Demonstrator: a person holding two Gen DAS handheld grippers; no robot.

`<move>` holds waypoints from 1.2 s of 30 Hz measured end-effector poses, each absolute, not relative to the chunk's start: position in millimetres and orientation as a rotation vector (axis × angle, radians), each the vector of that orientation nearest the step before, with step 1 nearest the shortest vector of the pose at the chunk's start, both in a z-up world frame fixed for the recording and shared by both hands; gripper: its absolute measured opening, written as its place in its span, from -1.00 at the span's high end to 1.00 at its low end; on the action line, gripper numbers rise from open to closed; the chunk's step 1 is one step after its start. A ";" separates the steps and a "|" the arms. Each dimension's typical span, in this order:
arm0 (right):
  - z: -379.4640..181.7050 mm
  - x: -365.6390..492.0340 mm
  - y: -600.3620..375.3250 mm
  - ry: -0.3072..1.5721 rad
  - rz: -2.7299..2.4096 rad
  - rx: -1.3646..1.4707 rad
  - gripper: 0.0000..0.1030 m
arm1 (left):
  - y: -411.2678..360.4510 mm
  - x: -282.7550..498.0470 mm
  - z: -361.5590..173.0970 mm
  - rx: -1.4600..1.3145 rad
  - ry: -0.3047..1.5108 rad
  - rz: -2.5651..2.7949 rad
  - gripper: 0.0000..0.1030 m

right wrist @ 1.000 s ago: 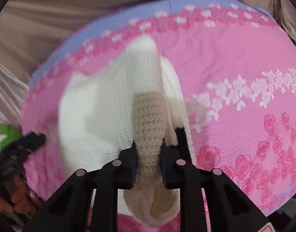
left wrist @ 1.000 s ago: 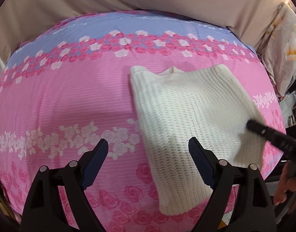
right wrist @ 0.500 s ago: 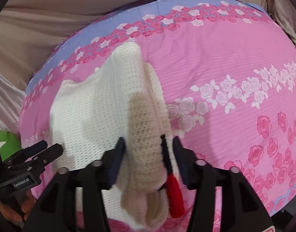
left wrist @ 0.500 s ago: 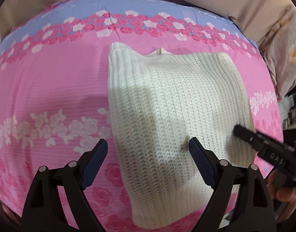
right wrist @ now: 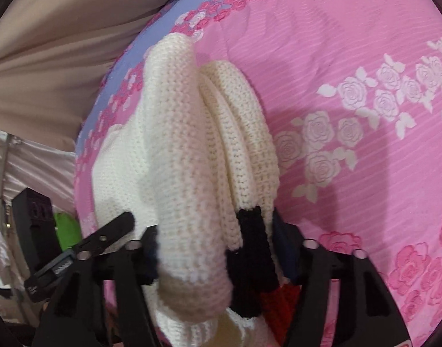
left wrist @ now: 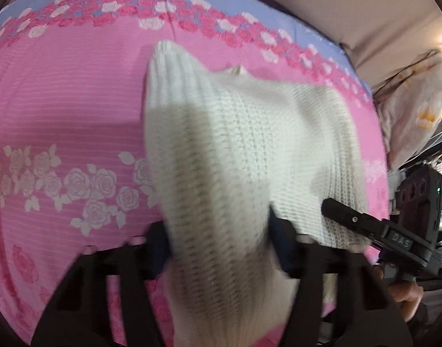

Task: Fold small clothes
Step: 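Grasp the folded sweater with both grippers and lift it off the bedspread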

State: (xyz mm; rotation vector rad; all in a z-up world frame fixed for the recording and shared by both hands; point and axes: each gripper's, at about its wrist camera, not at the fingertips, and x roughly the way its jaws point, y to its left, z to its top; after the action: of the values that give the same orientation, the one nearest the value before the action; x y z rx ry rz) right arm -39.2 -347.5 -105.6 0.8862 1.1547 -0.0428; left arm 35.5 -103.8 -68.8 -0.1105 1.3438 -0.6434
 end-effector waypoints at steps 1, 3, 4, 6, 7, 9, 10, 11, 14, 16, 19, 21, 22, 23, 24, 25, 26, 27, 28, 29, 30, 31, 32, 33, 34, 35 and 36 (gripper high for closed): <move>-97.2 -38.1 -346.5 1.143 -0.041 0.878 0.18 | -102.1 35.6 -60.2 -0.123 1.339 -0.661 0.16; -77.3 -39.5 -344.2 1.105 -0.031 0.855 0.36 | -100.3 32.1 -37.4 -0.140 1.304 -0.706 0.16; -60.5 -41.5 -342.2 1.068 -0.018 0.841 0.40 | -101.8 29.8 -29.5 -0.137 1.287 -0.721 0.15; -34.2 -48.2 -338.7 1.015 -0.020 0.809 0.40 | -104.8 26.1 -26.6 -0.132 1.279 -0.744 0.05; -27.0 -51.5 -338.1 1.001 -0.027 0.796 0.40 | -110.0 25.8 -35.7 -0.115 1.291 -0.742 -0.04; -29.8 -55.4 -340.4 1.019 -0.056 0.759 0.37 | -117.3 26.8 -58.9 -0.057 1.323 -0.693 -0.08; -40.0 -55.4 -341.9 1.047 -0.073 0.753 0.35 | -120.8 26.9 -74.6 -0.004 1.343 -0.633 -0.25; -56.8 -54.4 -344.4 1.096 -0.098 0.761 0.33 | -119.3 26.2 -80.5 -0.020 1.339 -0.624 -0.32; -89.1 -55.8 -349.1 1.139 -0.135 0.844 0.02 | -111.1 27.5 -82.8 -0.060 1.339 -0.571 -0.66; -90.1 -53.7 -349.3 1.121 -0.142 0.878 -0.11 | -111.4 29.3 -86.7 -0.068 1.351 -0.559 -0.74; -95.2 -45.5 -346.7 1.137 -0.122 0.865 -0.28 | -116.6 31.0 -88.5 -0.076 1.368 -0.555 -0.74; -103.7 -39.5 -350.0 1.144 -0.107 0.897 -0.33 | -124.8 31.4 -85.8 -0.045 1.371 -0.559 -0.73; -107.5 -38.1 -351.5 1.145 -0.105 0.915 -0.36 | -133.3 35.4 -85.1 -0.029 1.378 -0.565 -0.66; -111.0 -35.7 -353.6 1.145 -0.106 0.932 -0.37 | -134.3 35.6 -84.9 -0.025 1.386 -0.578 -0.59; -112.2 -34.5 -352.4 1.145 -0.111 0.937 -0.35 | -135.4 35.7 -84.0 -0.022 1.398 -0.598 -0.40; -112.2 -32.6 -350.3 1.146 -0.113 0.935 -0.33 | -138.1 35.4 -81.7 -0.006 1.404 -0.604 -0.27; -112.5 -33.2 -350.2 1.147 -0.113 0.930 -0.26 | -141.9 34.7 -76.6 0.022 1.403 -0.611 -0.20; -110.7 -32.0 -348.2 1.146 -0.111 0.926 -0.13 | -144.8 33.9 -71.7 0.047 1.403 -0.621 -0.09; -107.6 -31.5 -346.2 1.144 -0.108 0.918 -0.01 | -146.6 33.3 -67.4 0.059 1.403 -0.629 -0.01; -103.7 -32.6 -345.0 1.141 -0.109 0.911 0.04 | -147.2 33.0 -63.6 0.065 1.404 -0.635 0.01; -99.1 -34.0 -343.8 1.136 -0.110 0.901 0.10 | -148.0 32.4 -58.7 0.070 1.404 -0.645 0.05; -95.7 -35.1 -342.7 1.133 -0.109 0.893 0.15 | -148.7 31.9 -55.6 0.072 1.404 -0.652 0.09; -91.1 -37.0 -341.6 1.128 -0.109 0.883 0.17 | -149.2 30.3 -49.6 0.080 1.400 -0.662 0.10; -86.7 -38.9 -341.3 1.121 -0.109 0.880 0.19 | -149.4 28.4 -44.2 0.085 1.394 -0.672 0.13; -82.0 -41.1 -340.3 1.111 -0.109 0.884 0.20 | -150.3 26.0 -36.2 0.089 1.384 -0.687 0.14; -77.9 -42.7 -339.4 1.102 -0.108 0.893 0.21 | -151.3 24.1 -31.2 0.093 1.376 -0.695 0.14; -75.5 -45.1 -341.0 1.096 -0.106 0.898 0.22 | -151.3 21.5 -24.5 0.097 1.366 -0.705 0.15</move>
State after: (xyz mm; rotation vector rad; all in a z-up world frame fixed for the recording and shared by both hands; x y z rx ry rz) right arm -45.1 -341.0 -75.5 0.8980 1.0958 -0.1056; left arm 21.5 -151.3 -24.5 0.0970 1.3658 -0.7050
